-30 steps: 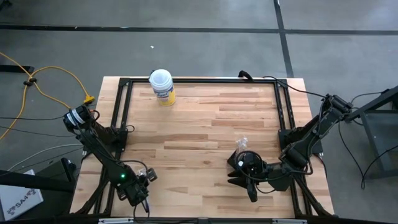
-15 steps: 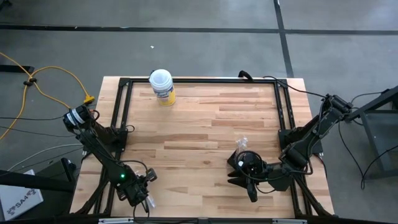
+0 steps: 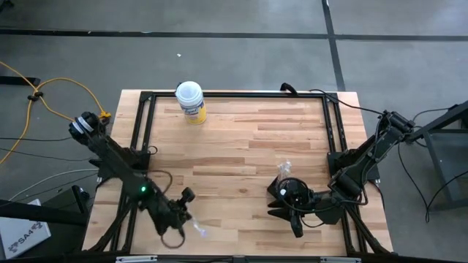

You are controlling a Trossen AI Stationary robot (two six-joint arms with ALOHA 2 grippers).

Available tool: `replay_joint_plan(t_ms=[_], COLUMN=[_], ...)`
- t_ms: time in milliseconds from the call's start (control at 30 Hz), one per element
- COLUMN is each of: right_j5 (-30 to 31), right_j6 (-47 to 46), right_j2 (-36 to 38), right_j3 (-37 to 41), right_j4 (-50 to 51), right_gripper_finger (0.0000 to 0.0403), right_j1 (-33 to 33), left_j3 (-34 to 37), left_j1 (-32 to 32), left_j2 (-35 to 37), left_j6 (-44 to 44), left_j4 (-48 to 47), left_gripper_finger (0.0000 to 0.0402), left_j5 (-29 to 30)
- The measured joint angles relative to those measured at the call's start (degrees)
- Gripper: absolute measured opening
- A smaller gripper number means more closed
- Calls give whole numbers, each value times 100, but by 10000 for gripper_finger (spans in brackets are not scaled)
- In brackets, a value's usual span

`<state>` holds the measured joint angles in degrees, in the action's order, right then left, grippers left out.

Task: Pick & Place toothbrushing station
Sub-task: Put the purple toothbrush into the wire organizer

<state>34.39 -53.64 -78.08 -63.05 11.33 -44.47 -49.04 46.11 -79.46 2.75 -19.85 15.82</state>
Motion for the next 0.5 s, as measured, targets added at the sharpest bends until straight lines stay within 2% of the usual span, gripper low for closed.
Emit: replay_joint_plan(t_ms=[233, 500], right_j5=[0, 13], right_j6=[428, 1081], right_j2=[-2, -6], right_j3=[0, 0], right_j4=[-102, -253], right_gripper_finger=[107, 107], right_j1=[2, 115], left_j3=[-4, -24], left_j1=[-803, -1440], left_j2=[90, 90], left_j6=[555, 1123], left_j4=[1170, 3149], left_gripper_finger=[7, 6], left_j5=[-52, -66])
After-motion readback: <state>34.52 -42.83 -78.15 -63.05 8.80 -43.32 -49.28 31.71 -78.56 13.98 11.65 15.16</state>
